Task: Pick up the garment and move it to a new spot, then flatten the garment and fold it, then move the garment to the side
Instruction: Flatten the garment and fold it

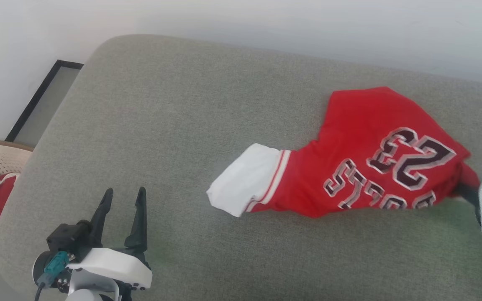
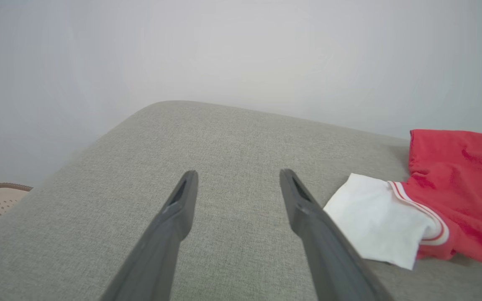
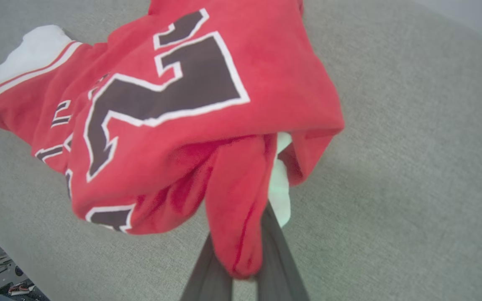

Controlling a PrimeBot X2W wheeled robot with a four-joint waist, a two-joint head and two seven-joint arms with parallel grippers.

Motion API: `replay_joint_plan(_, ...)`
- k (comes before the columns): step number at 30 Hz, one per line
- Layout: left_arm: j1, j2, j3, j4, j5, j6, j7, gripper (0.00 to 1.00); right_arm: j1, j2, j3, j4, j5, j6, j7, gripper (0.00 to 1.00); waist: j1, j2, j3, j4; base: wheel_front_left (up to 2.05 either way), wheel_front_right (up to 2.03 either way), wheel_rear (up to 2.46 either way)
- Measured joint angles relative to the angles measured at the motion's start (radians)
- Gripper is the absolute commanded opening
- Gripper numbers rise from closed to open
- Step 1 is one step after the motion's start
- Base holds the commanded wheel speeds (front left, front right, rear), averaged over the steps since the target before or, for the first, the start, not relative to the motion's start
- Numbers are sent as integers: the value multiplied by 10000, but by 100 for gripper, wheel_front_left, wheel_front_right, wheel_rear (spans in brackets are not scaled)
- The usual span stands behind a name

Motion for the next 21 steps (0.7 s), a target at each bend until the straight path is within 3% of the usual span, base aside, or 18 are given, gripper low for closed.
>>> replay_joint_plan(6, 10, -15, 44, -33, 50, -44, 0, 100, 1293, 731, -1166, -355, -286, -4, 25, 0, 0, 0, 45, 64, 0, 0, 0)
replay_joint_plan(10, -2, -52, 58, -8, 77, -117, 0, 100, 1244, 1302, -1434, -608, -606, -4, -431, 0, 0, 0, 125, 120, 0, 0, 0)
replay_joint_plan(16, -194, -140, -40, 63, 153, -263, -2, 100, 132, 1615, -980, -809, -1060, -6, -984, 0, 0, 0, 216, 367, 0, 0, 0)
replay_joint_plan(21, -375, -395, -291, 174, 282, -383, -2, 100, -1124, 1818, -324, -182, -1220, -6, -1427, 0, 0, 0, 340, 716, 0, 0, 0)
